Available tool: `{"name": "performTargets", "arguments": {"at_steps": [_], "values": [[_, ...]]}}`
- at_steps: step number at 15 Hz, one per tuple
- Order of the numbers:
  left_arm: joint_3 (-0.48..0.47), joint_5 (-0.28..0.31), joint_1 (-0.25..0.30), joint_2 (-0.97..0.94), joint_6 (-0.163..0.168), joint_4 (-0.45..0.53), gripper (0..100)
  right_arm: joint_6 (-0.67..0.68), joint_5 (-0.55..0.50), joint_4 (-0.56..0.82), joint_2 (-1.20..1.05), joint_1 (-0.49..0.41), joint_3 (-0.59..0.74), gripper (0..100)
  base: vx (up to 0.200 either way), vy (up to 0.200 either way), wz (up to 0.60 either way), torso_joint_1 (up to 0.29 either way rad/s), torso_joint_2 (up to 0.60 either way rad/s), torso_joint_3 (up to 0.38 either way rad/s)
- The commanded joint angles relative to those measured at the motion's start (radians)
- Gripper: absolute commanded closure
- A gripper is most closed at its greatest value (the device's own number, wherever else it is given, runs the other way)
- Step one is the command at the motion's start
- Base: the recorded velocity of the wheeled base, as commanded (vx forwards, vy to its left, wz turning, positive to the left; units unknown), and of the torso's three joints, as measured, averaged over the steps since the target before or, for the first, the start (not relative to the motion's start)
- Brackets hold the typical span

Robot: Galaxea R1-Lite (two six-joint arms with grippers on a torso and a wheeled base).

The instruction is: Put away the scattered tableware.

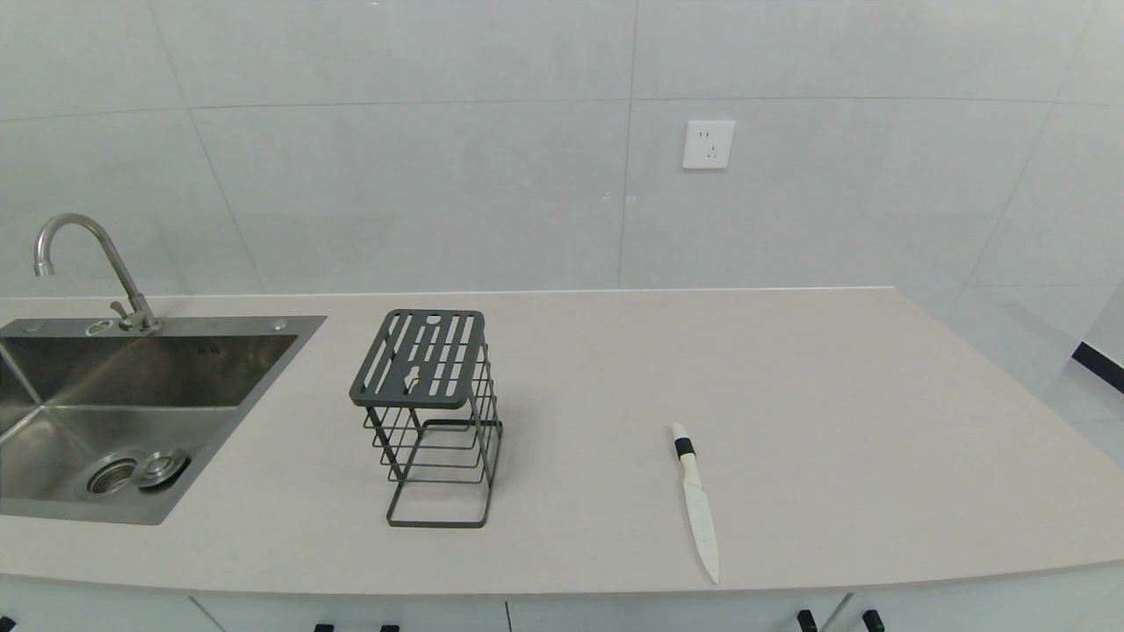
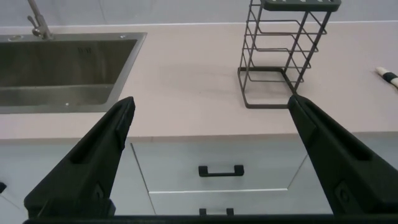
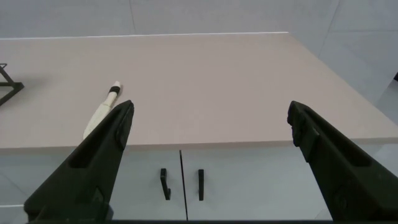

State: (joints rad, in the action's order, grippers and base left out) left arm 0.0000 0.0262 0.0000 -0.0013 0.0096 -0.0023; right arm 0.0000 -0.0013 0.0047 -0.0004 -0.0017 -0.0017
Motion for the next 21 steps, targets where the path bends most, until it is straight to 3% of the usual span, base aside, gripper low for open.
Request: {"name": "performTargets", "arguments": {"at_steps": [1, 11, 21], "values": [[0.0, 0.0, 0.0, 0.001, 0.0, -0.001, 0, 0.0, 0.0, 0.0, 0.0, 0.0, 0.0, 0, 0.0, 0.0, 0.0, 0.31, -0.03, 0.256], [0.0, 0.009, 0.0, 0.001, 0.012, -0.001, 0, 0.0, -0.002, 0.001, 0.0, 0.0, 0.0, 0, 0.0, 0.0, 0.0, 0.086, -0.11, -0.017], [0.0, 0.008, 0.0, 0.001, -0.005, -0.004, 0, 0.003, 0.0, 0.001, 0.0, 0.0, 0.0, 0, 0.0, 0.0, 0.0, 0.003, -0.01, -0.003]]}}
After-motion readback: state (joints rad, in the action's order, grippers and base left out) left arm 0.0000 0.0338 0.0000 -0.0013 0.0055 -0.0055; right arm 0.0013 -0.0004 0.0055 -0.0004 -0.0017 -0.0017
